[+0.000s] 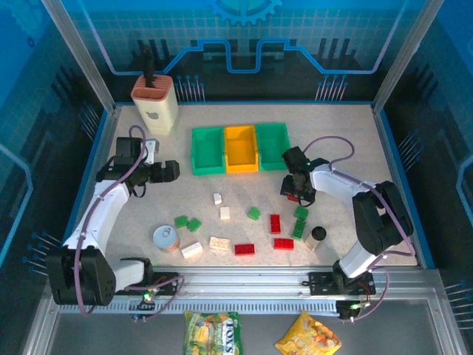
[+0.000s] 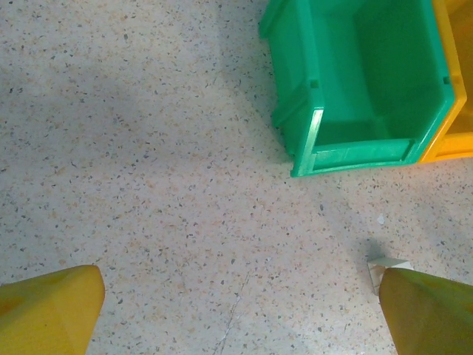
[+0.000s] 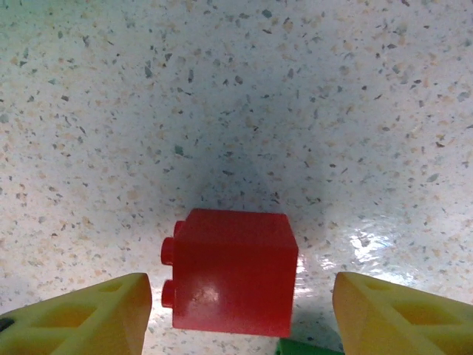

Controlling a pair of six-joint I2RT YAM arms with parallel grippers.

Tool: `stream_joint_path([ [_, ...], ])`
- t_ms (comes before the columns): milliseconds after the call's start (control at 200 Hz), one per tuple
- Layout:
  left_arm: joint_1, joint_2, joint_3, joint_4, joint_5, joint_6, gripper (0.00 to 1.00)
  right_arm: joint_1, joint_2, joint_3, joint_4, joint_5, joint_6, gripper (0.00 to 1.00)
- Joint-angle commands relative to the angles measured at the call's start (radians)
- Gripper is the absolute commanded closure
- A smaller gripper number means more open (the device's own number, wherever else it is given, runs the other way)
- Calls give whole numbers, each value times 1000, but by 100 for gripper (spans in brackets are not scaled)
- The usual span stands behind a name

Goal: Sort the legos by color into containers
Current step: Pick up the lego from the center of the table.

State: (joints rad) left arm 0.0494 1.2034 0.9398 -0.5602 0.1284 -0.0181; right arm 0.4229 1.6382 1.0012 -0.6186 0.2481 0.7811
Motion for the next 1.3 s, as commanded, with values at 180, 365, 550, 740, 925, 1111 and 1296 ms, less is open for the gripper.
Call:
stream_joint_path([
  [180, -3, -5, 19, 5, 9, 30, 3, 23, 75, 39, -6, 20, 34, 40],
  [365, -3, -5, 19, 6, 11, 33, 3, 29, 75, 40, -7, 31, 38, 46],
  [550, -3, 0, 20, 7, 17, 31, 3, 34, 65, 43, -13, 39, 34, 52],
  [740, -3, 1, 20, 8, 19, 30, 3, 36, 51, 56, -26, 47, 25, 56],
  [925, -3, 6, 21, 9, 28, 29, 3, 37, 40, 112, -59, 60, -6, 56],
  [1111, -3, 10, 21, 11, 38, 26, 3, 36, 59, 233, -94, 79, -94, 56],
  [1296, -2, 19, 23, 14, 53, 23, 3, 26, 138, 390, -99, 60, -226, 56],
])
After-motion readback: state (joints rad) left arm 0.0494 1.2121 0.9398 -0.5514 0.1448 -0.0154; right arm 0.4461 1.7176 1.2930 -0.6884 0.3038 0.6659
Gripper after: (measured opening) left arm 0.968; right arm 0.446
